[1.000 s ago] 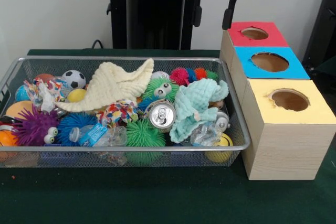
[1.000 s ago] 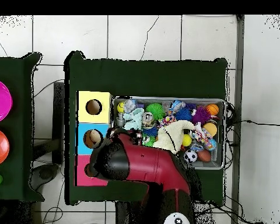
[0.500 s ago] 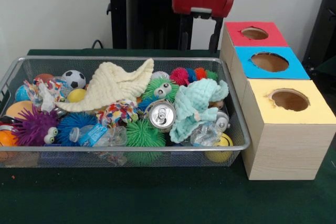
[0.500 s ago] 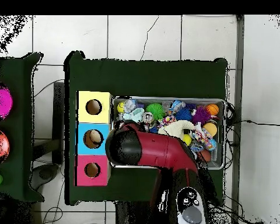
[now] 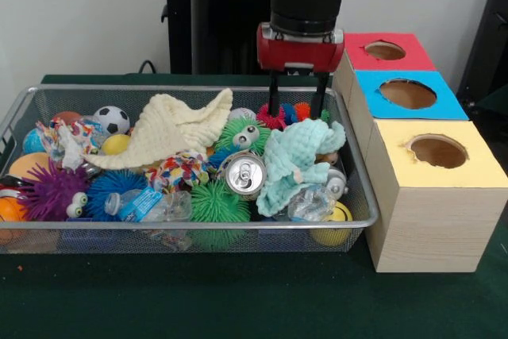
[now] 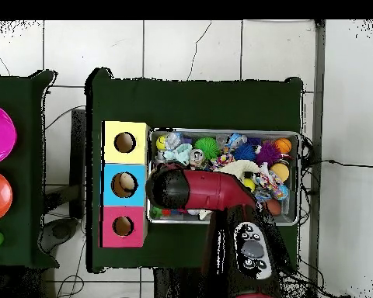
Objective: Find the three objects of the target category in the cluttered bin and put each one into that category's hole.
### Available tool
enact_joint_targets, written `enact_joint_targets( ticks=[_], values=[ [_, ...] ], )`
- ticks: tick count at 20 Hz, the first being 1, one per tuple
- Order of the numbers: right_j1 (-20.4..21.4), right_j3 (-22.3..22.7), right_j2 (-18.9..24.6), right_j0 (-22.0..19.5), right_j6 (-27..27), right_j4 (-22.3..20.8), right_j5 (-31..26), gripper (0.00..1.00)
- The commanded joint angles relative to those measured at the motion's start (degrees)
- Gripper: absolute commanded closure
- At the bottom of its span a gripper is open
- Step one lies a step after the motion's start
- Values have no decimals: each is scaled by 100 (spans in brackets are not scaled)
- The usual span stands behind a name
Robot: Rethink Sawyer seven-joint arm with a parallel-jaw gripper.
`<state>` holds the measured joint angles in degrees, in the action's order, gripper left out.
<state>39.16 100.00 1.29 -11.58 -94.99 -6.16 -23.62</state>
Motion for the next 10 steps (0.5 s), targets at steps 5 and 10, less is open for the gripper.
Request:
enact_joint_targets(
  ticks=[5, 10],
  values=[
    [-1320, -366, 523, -505, -70, -800, 1136, 0],
    [-1527, -170, 417, -533, -278, -1121, 1696, 0]
  ],
)
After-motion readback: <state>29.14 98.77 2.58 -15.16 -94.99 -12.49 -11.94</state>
